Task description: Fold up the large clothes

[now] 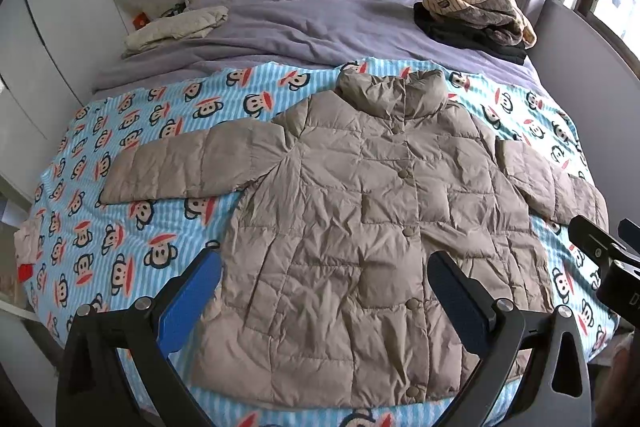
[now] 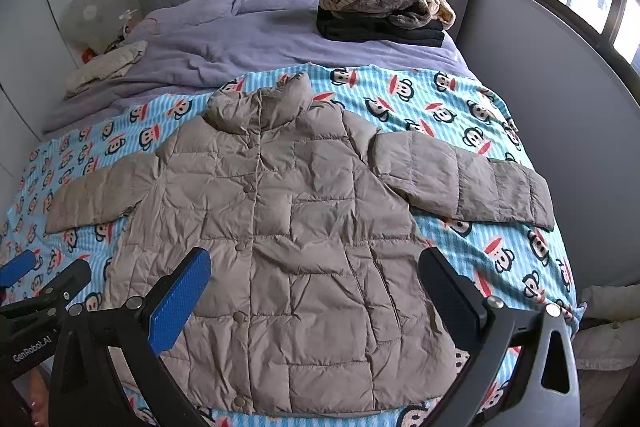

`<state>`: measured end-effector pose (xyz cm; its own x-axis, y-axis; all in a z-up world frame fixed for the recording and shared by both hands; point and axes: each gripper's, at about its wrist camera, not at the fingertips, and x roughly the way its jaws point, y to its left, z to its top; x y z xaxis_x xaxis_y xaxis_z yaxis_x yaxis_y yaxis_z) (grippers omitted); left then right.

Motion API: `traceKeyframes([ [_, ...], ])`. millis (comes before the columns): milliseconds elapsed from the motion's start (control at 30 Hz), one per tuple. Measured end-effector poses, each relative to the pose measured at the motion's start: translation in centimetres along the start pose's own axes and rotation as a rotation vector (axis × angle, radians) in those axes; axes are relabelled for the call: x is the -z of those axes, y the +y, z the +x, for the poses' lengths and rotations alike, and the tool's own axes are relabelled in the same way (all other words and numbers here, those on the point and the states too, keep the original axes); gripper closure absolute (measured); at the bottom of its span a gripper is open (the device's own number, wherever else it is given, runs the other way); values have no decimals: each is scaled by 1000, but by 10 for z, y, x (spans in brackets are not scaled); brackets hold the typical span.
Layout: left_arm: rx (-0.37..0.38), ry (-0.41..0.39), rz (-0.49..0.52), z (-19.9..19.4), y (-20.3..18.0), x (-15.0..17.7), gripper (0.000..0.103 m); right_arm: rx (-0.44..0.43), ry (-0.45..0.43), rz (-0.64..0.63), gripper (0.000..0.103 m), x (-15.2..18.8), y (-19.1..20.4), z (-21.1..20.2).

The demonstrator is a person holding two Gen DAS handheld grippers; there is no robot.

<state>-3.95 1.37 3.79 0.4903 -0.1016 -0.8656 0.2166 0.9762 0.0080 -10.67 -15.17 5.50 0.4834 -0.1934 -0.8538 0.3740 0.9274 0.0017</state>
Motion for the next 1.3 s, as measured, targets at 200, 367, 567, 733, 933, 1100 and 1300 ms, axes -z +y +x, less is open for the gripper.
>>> traceKeyframes([
  [200,-3,1,5,0,1,0,0,0,1,2,0,0,0,-1],
  [367,-8,-3,1,-3,0,1,0,2,-1,-1,0,1,1,-1],
  [567,-8,-3,0,-4,2,1,0,0,0,4,0,1,1,-2],
  [733,-9,-4,4,-7,4,2,0,1,-2,1,0,2,1,-2],
  [933,-14,-5,-3,-8,5,4,0,1,-3,2,0,2,1,-2],
  [1100,-17,-6,-3,-9,6,3,0,2,-3,2,0,2,1,-3],
  [1300,-17,-3,-3,-10,9,3,0,2,-3,2,0,2,1,-3],
])
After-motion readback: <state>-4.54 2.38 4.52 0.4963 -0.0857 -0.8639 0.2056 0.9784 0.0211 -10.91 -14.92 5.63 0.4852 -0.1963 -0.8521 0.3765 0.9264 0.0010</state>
